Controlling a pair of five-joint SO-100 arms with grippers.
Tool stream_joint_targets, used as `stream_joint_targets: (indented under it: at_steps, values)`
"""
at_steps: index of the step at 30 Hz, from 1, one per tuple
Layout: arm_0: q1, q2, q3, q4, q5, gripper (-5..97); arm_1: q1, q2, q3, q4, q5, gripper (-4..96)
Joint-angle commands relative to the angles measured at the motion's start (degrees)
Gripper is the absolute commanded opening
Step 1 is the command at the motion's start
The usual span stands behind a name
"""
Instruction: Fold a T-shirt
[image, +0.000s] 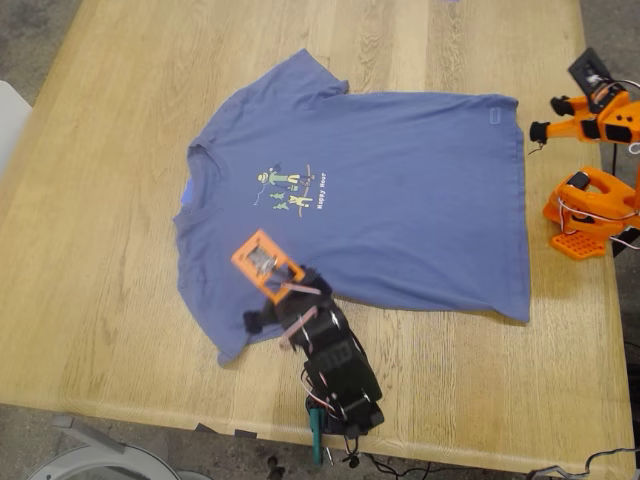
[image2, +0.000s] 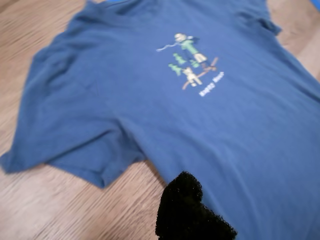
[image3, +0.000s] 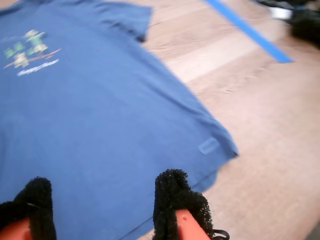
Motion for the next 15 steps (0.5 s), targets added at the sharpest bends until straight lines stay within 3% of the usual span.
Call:
stream_joint_targets:
  at_steps: [1, 5, 10, 15]
  values:
    - [3.16, -5.01, -2.02, -5.45, 0.79, 53, -5.62, -4.22, -2.64, 0.09, 0.0, 29.2]
    - [5.62, -8.88, -1.85, -9.49, 0.88, 53, -13.27, -10.02, -3.25, 0.0, 1.23, 27.9]
    - [5.45, -14.06, -2.37, -10.02, 1.93, 53, -22.24, -21.8, -7.21, -0.97, 6.5, 24.8]
    - [3.34, -19.69, -3.34, -12.92, 2.46, 53, -27.42, -31.38, -7.56, -9.14, 9.05, 24.2]
